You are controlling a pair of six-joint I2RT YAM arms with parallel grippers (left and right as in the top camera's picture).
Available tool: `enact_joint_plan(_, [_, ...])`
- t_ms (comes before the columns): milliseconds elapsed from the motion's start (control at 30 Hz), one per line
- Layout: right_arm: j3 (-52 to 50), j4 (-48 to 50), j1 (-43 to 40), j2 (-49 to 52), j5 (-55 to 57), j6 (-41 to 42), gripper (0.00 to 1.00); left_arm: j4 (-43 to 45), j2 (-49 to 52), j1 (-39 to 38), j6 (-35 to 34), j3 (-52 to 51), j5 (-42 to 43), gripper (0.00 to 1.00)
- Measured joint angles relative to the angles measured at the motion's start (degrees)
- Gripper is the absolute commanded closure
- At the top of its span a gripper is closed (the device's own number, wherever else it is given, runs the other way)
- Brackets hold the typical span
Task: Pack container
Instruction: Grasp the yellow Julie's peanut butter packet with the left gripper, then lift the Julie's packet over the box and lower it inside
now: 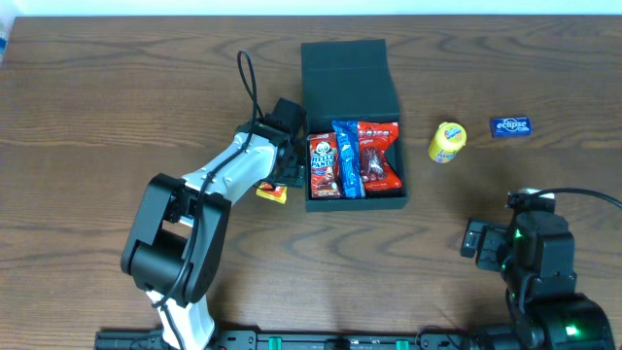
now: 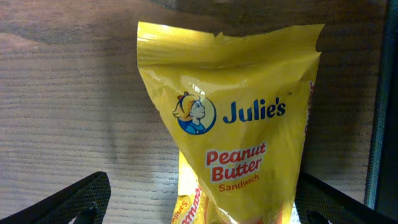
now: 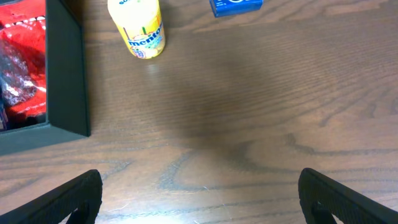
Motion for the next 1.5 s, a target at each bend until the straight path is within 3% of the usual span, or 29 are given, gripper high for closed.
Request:
enact_joint_plan(33, [0.0, 0.0, 0.0, 0.0, 0.0, 0.0, 0.01, 0.1, 0.1, 0.0, 0.0, 0.1, 0.0, 0.00])
enact_joint_plan(167, [0.0, 0.0, 0.0, 0.0, 0.0, 0.0, 0.01, 0.7, 0.5, 0.2, 0.4, 0.3, 0.9, 0.30])
enact_joint_plan(267, [0.0, 0.0, 0.0, 0.0, 0.0, 0.0, 0.01, 0.8, 0.7, 0.2, 0.1, 0.4, 1.3, 0.44])
enact_joint_plan(600, [0.0, 0.0, 0.0, 0.0, 0.0, 0.0, 0.01, 0.8, 0.9, 0.2, 0.3, 0.4, 1.5, 0.65])
enact_joint_plan(1100, [0.0, 0.0, 0.0, 0.0, 0.0, 0.0, 0.01, 0.8, 0.9, 0.2, -0.1, 0.4, 1.5, 0.74])
enact_joint_plan(1200, [0.0, 0.0, 0.0, 0.0, 0.0, 0.0, 0.01, 0.7, 0.9, 0.2, -0.3, 0.4, 1.5, 0.81])
enact_joint_plan(1500, [0.0, 0.0, 0.0, 0.0, 0.0, 0.0, 0.01, -1.0, -0.9, 0.2, -1.5, 0.7, 1.4, 0.80])
